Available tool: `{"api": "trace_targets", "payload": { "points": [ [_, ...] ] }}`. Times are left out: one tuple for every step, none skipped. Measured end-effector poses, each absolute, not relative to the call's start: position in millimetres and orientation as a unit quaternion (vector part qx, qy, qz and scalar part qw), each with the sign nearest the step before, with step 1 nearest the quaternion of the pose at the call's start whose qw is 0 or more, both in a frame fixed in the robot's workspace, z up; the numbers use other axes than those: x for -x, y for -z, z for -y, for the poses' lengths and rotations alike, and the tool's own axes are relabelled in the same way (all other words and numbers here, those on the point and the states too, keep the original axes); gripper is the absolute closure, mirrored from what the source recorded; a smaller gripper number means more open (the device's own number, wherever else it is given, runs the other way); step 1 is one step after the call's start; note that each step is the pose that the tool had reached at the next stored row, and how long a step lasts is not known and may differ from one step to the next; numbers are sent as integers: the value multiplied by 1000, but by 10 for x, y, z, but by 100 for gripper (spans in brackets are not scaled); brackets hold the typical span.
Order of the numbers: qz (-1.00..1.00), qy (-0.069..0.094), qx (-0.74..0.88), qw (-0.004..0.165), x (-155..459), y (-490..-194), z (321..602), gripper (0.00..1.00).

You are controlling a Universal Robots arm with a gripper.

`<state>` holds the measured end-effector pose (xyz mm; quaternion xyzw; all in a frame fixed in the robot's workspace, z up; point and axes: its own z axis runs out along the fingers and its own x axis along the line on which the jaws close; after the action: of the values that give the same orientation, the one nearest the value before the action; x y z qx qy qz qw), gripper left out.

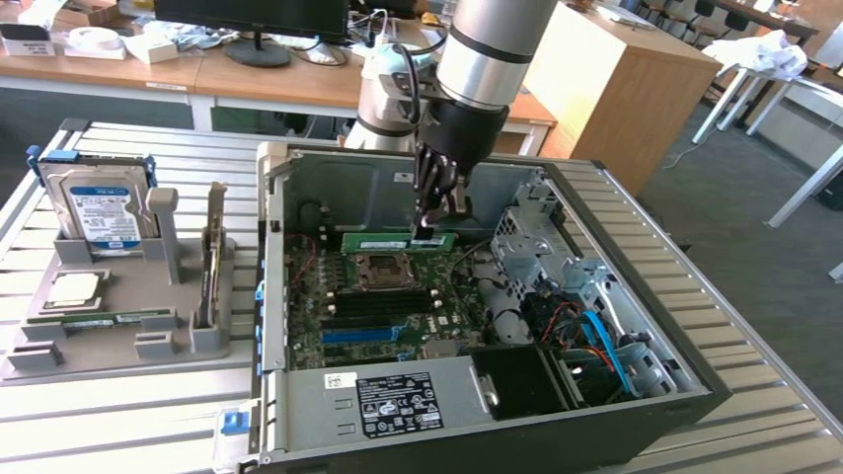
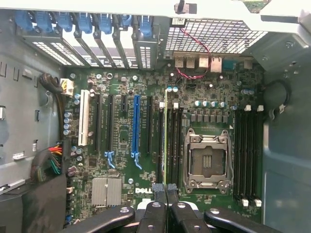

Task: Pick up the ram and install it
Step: 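Insert the ram into the slot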

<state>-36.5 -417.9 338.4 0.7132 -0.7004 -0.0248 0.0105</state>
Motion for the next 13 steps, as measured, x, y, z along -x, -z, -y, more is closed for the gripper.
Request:
{"api": "trace_targets", "payload": {
  "points": [
    [700, 25, -713, 10, 365, -3375, 4179, 89],
    [700, 25, -713, 10, 365, -3365, 4179, 89],
    [700, 25, -713, 10, 365, -3356, 4179, 89],
    [700, 25, -713, 10, 365, -3346, 4179, 89],
    [700, 25, -713, 10, 365, -3337, 4179, 89],
    [700, 25, -713, 10, 365, -3328, 4179, 89],
    [700, 25, -713, 10, 365, -3320, 4179, 89],
    [700, 25, -713, 10, 365, -3312, 4179, 89],
    [700, 25, -713, 10, 365, -3304, 4179, 89],
    [700, 25, -713, 10, 365, -3297, 4179, 89],
    [700, 25, -713, 10, 365, -3291, 4179, 89],
    [700, 25, -713, 10, 365, -3284, 4179, 89],
    [700, 25, -713, 10, 365, -3279, 4179, 89]
  ]
}}
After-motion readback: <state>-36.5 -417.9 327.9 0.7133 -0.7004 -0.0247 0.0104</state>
